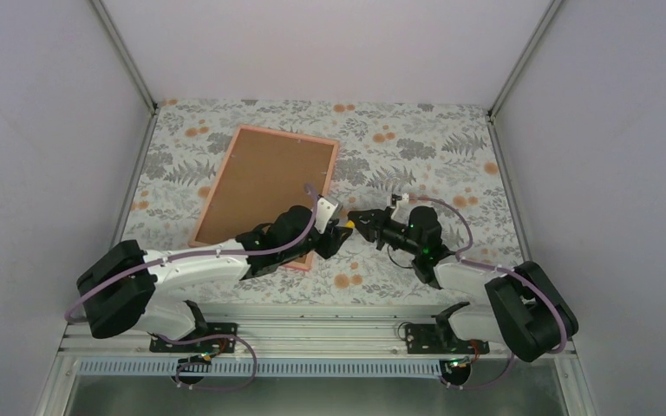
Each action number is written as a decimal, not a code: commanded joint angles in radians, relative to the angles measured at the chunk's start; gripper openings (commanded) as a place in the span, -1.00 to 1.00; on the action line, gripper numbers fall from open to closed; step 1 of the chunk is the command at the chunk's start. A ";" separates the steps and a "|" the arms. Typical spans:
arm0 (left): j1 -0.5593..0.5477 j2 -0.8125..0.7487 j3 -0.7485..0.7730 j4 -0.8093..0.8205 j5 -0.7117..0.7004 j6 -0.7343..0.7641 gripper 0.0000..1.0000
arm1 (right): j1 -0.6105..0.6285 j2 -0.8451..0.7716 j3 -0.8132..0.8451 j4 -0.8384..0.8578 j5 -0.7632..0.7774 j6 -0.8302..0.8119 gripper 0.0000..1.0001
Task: Take the photo out of the frame
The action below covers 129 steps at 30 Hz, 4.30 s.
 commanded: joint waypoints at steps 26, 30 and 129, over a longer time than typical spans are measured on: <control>-0.004 0.019 -0.070 0.147 0.025 -0.035 -0.43 | 0.033 0.006 0.005 0.072 0.016 0.047 -0.93; -0.004 0.010 -0.082 0.168 0.027 -0.034 -0.54 | 0.036 0.013 0.007 0.074 0.015 0.046 -0.93; 0.391 -0.157 -0.085 -0.389 0.164 -0.025 -0.95 | 0.260 0.461 0.621 -1.057 0.773 -1.153 -0.40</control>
